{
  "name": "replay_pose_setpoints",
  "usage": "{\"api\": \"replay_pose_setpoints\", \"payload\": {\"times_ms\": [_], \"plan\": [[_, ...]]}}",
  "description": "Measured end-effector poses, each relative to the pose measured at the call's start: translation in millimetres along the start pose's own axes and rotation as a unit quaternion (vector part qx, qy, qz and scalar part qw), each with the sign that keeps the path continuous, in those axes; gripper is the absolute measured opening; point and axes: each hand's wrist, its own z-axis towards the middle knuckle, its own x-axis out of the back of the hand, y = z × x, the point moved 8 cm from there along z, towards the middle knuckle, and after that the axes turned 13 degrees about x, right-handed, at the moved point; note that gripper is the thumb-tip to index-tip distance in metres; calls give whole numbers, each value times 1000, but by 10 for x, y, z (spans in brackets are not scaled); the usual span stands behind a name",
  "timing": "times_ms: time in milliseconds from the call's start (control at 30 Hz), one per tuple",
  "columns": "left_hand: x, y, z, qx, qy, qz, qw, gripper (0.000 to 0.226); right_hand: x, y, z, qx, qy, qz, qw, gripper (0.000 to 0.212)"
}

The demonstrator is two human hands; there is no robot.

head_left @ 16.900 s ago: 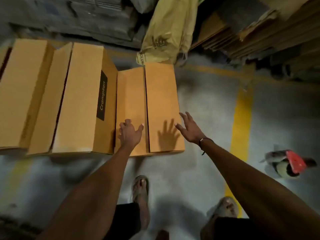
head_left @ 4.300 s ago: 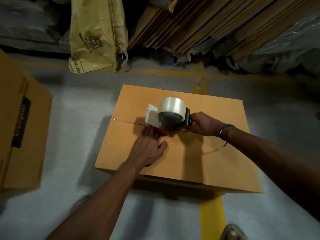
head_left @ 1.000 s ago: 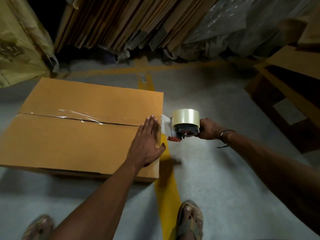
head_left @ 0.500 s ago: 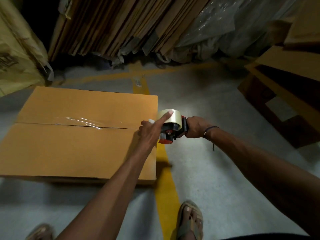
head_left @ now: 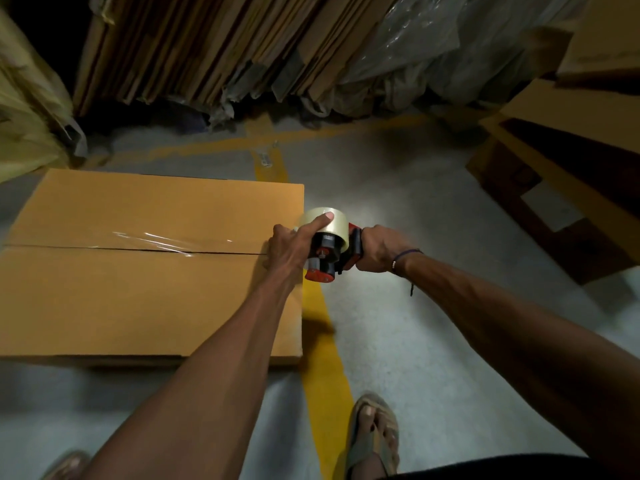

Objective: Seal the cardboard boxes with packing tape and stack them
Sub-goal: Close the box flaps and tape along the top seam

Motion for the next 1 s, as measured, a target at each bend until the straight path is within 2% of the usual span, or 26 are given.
{"api": "replay_pose_setpoints", "payload": {"times_ms": [233, 367, 533, 700, 833, 1000], "plan": [[11, 56, -83, -15, -31, -13, 999, 115, 5, 15, -6, -11, 10, -9, 1000, 29], [-9, 18, -48, 12, -46, -8, 999, 137, 30, 28, 3, -16, 4, -21, 1000, 27], [-58, -54, -21, 46, -25, 61, 997, 156, 54, 43, -20, -27, 1, -27, 999, 24], [-67, -54, 15, 35, -8, 37, 999, 139, 2, 22, -9, -32, -2, -16, 999, 27], [-109, -112, 249, 29, 5, 12, 999, 140, -57, -11, -4, -29, -6, -13, 999, 27], [-133, -177, 414, 20, 0, -20, 1000, 120, -49, -6, -2, -40, 5, -16, 999, 28]]}}
